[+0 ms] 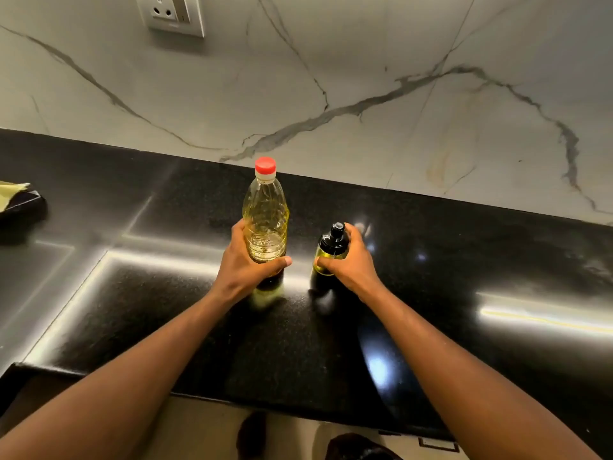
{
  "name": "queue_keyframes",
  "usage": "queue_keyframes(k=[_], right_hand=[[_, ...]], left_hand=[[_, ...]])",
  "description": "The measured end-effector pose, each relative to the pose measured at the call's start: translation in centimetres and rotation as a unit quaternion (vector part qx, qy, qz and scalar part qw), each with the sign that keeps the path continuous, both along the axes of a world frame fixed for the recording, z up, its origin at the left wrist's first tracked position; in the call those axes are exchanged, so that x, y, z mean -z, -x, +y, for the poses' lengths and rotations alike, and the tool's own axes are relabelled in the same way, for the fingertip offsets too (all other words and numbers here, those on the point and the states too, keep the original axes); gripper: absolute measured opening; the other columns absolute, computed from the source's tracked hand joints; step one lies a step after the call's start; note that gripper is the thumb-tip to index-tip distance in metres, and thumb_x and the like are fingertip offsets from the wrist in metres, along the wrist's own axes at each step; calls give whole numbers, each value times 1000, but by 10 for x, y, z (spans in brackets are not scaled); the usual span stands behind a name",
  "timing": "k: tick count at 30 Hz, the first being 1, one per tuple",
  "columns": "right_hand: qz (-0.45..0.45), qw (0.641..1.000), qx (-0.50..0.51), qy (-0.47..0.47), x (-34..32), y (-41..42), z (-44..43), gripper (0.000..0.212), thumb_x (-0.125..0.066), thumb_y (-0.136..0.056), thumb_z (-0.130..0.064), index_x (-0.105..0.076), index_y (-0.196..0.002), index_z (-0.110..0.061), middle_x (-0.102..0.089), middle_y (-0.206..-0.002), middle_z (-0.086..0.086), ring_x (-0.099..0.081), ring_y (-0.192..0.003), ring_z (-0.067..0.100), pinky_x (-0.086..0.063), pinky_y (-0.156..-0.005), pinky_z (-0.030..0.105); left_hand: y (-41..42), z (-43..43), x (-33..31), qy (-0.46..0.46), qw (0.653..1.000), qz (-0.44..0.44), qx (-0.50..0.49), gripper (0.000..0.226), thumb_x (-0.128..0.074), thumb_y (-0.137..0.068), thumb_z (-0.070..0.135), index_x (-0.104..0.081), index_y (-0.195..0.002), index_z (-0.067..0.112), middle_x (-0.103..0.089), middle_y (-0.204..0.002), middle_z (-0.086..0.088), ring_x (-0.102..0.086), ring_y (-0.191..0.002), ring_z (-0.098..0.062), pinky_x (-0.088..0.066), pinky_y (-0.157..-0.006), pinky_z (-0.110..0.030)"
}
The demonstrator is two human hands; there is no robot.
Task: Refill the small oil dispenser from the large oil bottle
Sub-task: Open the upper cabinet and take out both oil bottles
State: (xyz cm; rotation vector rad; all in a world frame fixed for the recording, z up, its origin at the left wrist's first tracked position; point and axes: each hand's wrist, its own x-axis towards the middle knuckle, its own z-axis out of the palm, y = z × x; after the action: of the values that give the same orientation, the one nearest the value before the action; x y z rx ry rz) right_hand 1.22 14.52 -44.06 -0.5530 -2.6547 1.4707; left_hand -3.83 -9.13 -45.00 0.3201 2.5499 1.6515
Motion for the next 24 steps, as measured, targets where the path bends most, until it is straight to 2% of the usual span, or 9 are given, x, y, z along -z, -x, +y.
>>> queue_keyframes(k=[2,4,6,9,12,13,15,19,24], right_hand=[[5,1000,-11,-3,-20,-4,-1,95,-84,-82,-32,-31,-160,-23,-43,-161,6,-44,-146,23,-40,-119,44],[21,999,-21,-26,-48,-7,-1,88,-76,-89,-35,-29,-162,-22,-35,-166,6,-38,-151,24,-36,-120,44],[51,997,-36,-56,-82,-13,-5,81,-67,-92,-37,-30,-162,-21,-33,-167,5,-36,-151,24,-36,-119,47],[94,989,-51,-98,-129,-24,-14,68,-54,-101,-36,-30,-162,-20,-32,-168,6,-34,-152,24,-34,-120,48],[137,979,-52,-142,-172,-40,-28,61,-43,-109,-35,-26,-164,-17,-28,-171,9,-28,-156,25,-28,-124,46],[149,975,-53,-155,-187,-45,-34,60,-42,-110,-34,-25,-164,-16,-26,-171,10,-26,-157,25,-26,-124,45],[169,969,-52,-173,-215,-57,-46,59,-40,-111,-32,-23,-164,-14,-24,-172,10,-24,-158,26,-25,-123,43],[223,950,-53,-210,-274,-86,-73,59,-39,-112,-33,-22,-165,-13,-23,-173,10,-24,-158,27,-24,-125,45],[308,908,-57,-279,-353,-127,-113,60,-38,-113,-37,-22,-166,-12,-21,-173,10,-18,-160,26,-20,-129,46]], left_hand=[[-6,-1,-19,-2,1000,18,-8,124,-93,-58,66,-23,-155,31,-47,-148,0,-50,-135,-18,-47,-113,-47],[-12,-1,-45,20,999,46,-20,135,-84,-58,77,-12,-162,28,-29,-161,-6,-32,-149,-25,-31,-121,-48],[-20,-1,-77,50,993,94,-41,137,-74,-61,81,-5,-164,23,-15,-168,-8,-14,-154,-30,-20,-120,-46],[-34,-1,-124,58,984,161,-50,127,-62,-68,83,-7,-164,20,-12,-169,-7,-9,-155,-30,-16,-119,-42],[-57,-7,-168,77,969,230,-49,116,-54,-78,80,-11,-164,15,-15,-169,-11,-13,-155,-27,-6,-120,-27],[-67,-10,-182,89,961,258,-51,111,-55,-82,77,-14,-163,12,-18,-168,-13,-15,-154,-27,-5,-121,-24],[-83,-17,-210,111,946,299,-55,104,-56,-88,70,-18,-163,9,-20,-168,-15,-17,-155,-28,-10,-126,-33],[-110,-38,-269,131,921,363,-58,100,-48,-91,73,-18,-163,10,-17,-171,-13,-13,-158,-27,-12,-128,-38],[-150,-77,-334,122,886,441,-79,92,-41,-95,74,-22,-163,13,-20,-171,-10,-15,-158,-26,-19,-128,-47]])
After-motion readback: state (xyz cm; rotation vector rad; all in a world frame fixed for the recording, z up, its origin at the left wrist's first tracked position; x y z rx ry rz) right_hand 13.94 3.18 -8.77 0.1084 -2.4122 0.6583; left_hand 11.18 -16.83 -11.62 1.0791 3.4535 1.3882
